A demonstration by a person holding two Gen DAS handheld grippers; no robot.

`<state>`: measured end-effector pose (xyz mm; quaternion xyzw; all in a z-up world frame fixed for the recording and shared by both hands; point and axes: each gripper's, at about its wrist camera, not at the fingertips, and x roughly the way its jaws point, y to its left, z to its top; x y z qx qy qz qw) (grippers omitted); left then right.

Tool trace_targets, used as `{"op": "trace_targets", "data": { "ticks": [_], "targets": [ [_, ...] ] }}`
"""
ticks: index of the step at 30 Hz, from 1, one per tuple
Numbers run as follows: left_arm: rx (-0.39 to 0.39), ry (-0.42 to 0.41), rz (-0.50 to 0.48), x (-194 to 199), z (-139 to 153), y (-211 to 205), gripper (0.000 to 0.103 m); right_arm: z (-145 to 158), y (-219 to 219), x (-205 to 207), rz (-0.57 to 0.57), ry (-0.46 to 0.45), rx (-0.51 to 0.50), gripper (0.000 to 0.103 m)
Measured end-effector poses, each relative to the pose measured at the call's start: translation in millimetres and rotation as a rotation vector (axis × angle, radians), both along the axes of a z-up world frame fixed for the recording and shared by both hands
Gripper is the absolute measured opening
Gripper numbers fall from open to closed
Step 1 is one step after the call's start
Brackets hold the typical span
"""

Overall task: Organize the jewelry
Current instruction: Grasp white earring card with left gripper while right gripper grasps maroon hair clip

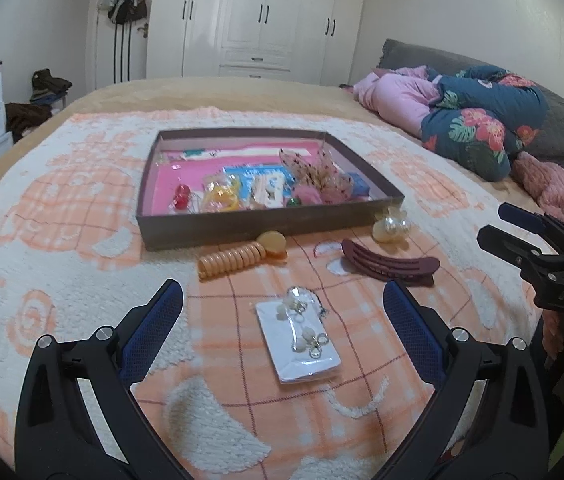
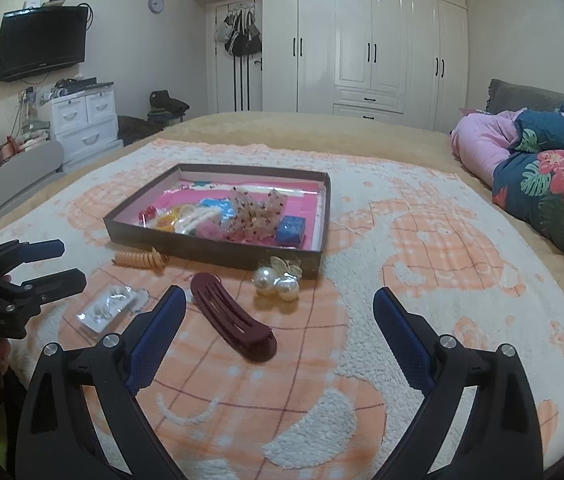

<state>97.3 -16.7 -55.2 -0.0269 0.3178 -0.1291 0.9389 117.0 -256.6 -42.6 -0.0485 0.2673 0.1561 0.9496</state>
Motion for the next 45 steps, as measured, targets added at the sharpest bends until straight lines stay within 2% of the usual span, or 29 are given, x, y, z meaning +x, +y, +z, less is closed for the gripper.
{"op": "trace_targets", "data": {
  "ticks": [7, 14, 18, 22, 29, 35, 39, 41, 45],
  "targets": [
    [0.009, 0.092, -0.023, 11, -21, -4, 0.092, -19, 1, 14, 0.016, 0.041, -0.041, 0.092],
    [0.004, 0.139, -0.052, 18, -32, -10, 0.092, -29, 6, 28, 0.046, 0.083, -0.044, 0.092],
    [0.002, 0.168, -0.073, 22, -40, -13, 0.072, -35, 10, 35, 0.084, 0.111, -0.05, 0.092],
    [0.007, 0.176, -0.081, 25, -43, -13, 0.065, -39, 15, 42, 0.115, 0.145, -0.04, 0.092],
    [-0.017, 0.183, -0.075, 28, -45, -2, 0.044, -44, 33, 51, 0.163, 0.165, -0.081, 0.092],
    [-0.036, 0.182, -0.08, 28, -43, 2, 0.041, -52, 50, 60, 0.213, 0.2, -0.129, 0.091],
    [-0.051, 0.181, -0.084, 28, -42, 5, 0.04, -61, 61, 63, 0.234, 0.233, -0.175, 0.084],
    [-0.057, 0.179, -0.084, 28, -42, 6, 0.04, -64, 63, 63, 0.247, 0.246, -0.167, 0.079],
    [-0.068, 0.172, -0.085, 27, -39, 7, 0.04, -65, 68, 55, 0.267, 0.236, -0.162, 0.057]
  ]
}}
